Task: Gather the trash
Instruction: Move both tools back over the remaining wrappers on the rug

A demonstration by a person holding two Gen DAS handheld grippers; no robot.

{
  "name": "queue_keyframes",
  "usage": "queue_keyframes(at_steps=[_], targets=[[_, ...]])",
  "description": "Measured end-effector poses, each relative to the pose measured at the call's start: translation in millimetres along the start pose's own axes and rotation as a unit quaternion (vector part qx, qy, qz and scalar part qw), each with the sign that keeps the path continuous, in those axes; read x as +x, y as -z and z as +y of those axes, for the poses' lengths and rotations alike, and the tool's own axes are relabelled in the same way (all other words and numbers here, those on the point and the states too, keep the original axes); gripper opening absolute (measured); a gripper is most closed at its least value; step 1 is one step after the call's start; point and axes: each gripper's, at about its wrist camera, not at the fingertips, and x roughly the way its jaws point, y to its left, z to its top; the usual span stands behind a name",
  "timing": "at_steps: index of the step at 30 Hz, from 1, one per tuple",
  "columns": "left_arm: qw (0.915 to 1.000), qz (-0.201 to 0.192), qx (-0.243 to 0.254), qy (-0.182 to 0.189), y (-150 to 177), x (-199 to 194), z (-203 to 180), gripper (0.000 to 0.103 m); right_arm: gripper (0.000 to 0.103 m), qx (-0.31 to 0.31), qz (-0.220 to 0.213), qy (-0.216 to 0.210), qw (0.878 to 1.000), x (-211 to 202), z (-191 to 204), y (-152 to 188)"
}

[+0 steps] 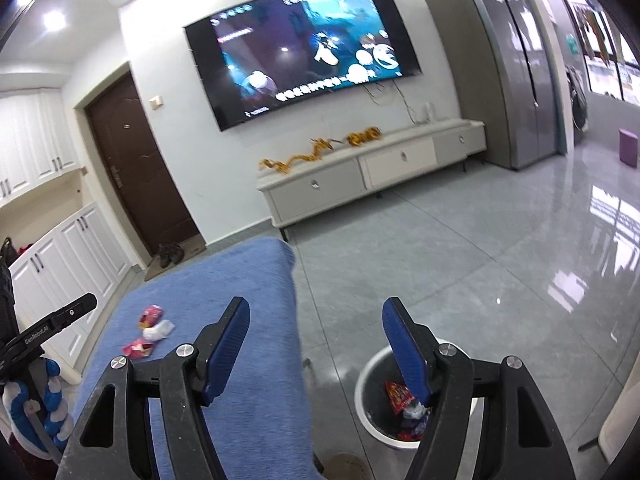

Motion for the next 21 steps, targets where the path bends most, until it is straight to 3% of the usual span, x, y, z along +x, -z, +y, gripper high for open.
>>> queue_keyframes(at_steps=[10, 21], targets=[[0.9965, -0.062, -0.034, -0.045, 3.6, -82.4, 58.9, 0.064, 0.067, -0.042, -0.044, -0.040, 0.997, -43.3, 49.3, -4.9], [0.9890, -0.101, -0.070, -0.082, 4.8, -130.5, 114.0, 0.064, 0.068, -0.070, -0.060, -0.071, 0.993, -56.2, 84.4, -6.2]])
